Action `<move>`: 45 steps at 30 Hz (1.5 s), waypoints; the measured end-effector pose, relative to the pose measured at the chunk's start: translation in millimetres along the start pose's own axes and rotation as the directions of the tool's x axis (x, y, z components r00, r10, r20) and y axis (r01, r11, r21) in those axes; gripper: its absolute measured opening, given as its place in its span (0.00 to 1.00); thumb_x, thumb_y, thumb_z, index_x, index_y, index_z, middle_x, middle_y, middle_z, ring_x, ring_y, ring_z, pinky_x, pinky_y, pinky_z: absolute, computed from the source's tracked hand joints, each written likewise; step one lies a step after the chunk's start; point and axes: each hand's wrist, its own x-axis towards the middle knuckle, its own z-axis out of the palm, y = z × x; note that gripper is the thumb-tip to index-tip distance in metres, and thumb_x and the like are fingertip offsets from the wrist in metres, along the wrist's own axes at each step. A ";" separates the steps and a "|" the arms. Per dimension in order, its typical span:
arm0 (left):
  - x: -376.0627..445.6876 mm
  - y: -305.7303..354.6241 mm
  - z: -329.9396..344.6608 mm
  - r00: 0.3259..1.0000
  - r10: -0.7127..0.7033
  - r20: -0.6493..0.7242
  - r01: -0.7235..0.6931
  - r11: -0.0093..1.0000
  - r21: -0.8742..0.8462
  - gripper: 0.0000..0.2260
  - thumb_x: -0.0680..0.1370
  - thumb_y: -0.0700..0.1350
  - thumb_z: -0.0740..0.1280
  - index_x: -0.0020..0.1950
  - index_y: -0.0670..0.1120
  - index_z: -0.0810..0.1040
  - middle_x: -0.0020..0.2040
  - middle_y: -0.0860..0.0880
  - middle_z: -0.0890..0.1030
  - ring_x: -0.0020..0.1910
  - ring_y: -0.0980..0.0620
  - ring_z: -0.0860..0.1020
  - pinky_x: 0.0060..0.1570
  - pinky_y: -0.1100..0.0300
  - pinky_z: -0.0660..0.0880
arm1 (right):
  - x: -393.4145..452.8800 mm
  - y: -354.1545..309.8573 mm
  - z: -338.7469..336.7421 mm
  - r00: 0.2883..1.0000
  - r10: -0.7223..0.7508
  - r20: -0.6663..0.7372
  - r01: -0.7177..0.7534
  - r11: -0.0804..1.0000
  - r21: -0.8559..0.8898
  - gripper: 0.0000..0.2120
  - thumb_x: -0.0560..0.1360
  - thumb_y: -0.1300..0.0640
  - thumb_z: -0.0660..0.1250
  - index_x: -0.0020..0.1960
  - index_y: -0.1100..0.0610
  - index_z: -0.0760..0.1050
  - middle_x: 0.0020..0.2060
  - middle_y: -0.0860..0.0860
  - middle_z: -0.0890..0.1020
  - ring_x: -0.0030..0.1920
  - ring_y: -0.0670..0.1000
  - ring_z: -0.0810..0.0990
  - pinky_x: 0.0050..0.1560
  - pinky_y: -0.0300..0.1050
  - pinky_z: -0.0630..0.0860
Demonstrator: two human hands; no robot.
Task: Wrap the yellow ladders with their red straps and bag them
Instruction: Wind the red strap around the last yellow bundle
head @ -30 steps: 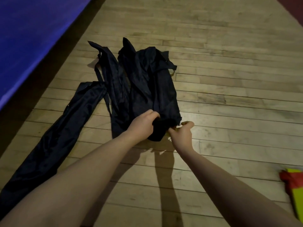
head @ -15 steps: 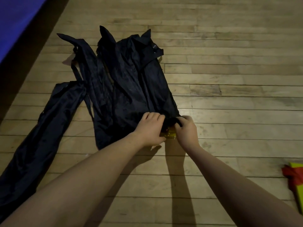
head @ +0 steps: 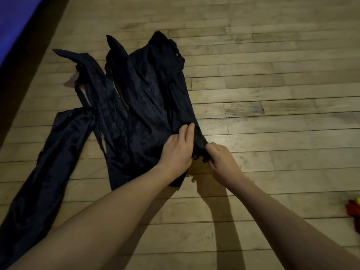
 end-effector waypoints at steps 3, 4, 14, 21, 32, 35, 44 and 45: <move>16.8 -9.2 -16.2 0.997 0.079 0.003 -0.079 0.994 0.071 0.32 0.77 0.37 0.64 0.77 0.41 0.52 0.69 0.39 0.62 0.56 0.41 0.74 0.53 0.52 0.69 | 3.0 -6.2 1.9 0.999 0.022 0.049 -0.025 0.998 0.054 0.05 0.68 0.70 0.58 0.41 0.62 0.69 0.36 0.56 0.74 0.37 0.55 0.70 0.36 0.47 0.64; 20.7 -8.9 -18.4 0.991 0.134 0.019 -0.135 0.983 0.123 0.29 0.77 0.37 0.63 0.75 0.42 0.55 0.67 0.39 0.63 0.53 0.42 0.75 0.49 0.52 0.69 | 6.3 -7.9 1.6 0.997 0.026 0.066 -0.030 0.998 0.055 0.05 0.69 0.70 0.58 0.42 0.63 0.70 0.37 0.57 0.75 0.38 0.56 0.71 0.37 0.48 0.65; 11.0 -0.5 -13.7 0.972 0.177 0.152 -0.210 0.948 0.240 0.13 0.78 0.36 0.59 0.62 0.44 0.69 0.60 0.45 0.73 0.58 0.44 0.72 0.54 0.55 0.65 | -12.6 -7.4 -5.1 0.968 0.220 0.124 -0.200 0.968 -0.154 0.14 0.73 0.66 0.63 0.58 0.60 0.75 0.49 0.54 0.76 0.49 0.55 0.75 0.44 0.52 0.75; -25.7 26.6 -37.8 0.919 -0.014 0.394 -0.055 0.985 0.164 0.31 0.76 0.49 0.65 0.75 0.45 0.57 0.74 0.44 0.60 0.73 0.36 0.54 0.72 0.44 0.51 | -44.3 -28.5 -36.2 0.930 0.361 0.071 -0.351 0.928 -0.127 0.13 0.77 0.59 0.61 0.60 0.58 0.74 0.56 0.53 0.76 0.51 0.56 0.78 0.48 0.53 0.76; -27.2 163.8 -44.8 0.936 0.227 0.268 -0.173 0.962 -0.212 0.14 0.81 0.47 0.57 0.65 0.45 0.72 0.59 0.47 0.77 0.57 0.46 0.74 0.59 0.54 0.66 | -175.7 1.3 -118.3 0.724 0.689 -0.029 -0.686 0.716 -0.128 0.11 0.78 0.58 0.56 0.50 0.57 0.76 0.48 0.50 0.79 0.48 0.53 0.77 0.41 0.44 0.70; -25.9 210.2 -26.2 0.907 0.322 0.273 -0.257 0.934 -0.247 0.14 0.81 0.47 0.57 0.65 0.45 0.72 0.59 0.47 0.78 0.57 0.47 0.75 0.57 0.55 0.67 | -216.2 27.7 -131.8 0.663 0.747 -0.049 -0.748 0.656 -0.099 0.09 0.76 0.58 0.57 0.47 0.57 0.76 0.46 0.53 0.79 0.49 0.55 0.78 0.42 0.46 0.72; -20.6 365.2 63.3 0.725 0.635 0.266 -0.585 0.772 -0.250 0.19 0.78 0.44 0.62 0.69 0.46 0.68 0.68 0.47 0.70 0.67 0.45 0.67 0.61 0.53 0.64 | -338.0 109.2 -152.9 0.394 0.885 -0.249 -0.919 0.380 -0.104 0.16 0.73 0.57 0.65 0.57 0.63 0.70 0.54 0.60 0.74 0.57 0.62 0.73 0.53 0.53 0.68; -19.3 375.9 71.6 0.682 0.682 0.264 -0.648 0.731 -0.213 0.21 0.78 0.43 0.61 0.71 0.47 0.66 0.72 0.47 0.67 0.70 0.46 0.64 0.63 0.53 0.62 | -346.1 117.3 -153.8 0.389 0.888 -0.247 -0.921 0.369 -0.124 0.19 0.72 0.55 0.68 0.57 0.64 0.70 0.54 0.61 0.74 0.57 0.63 0.73 0.54 0.53 0.68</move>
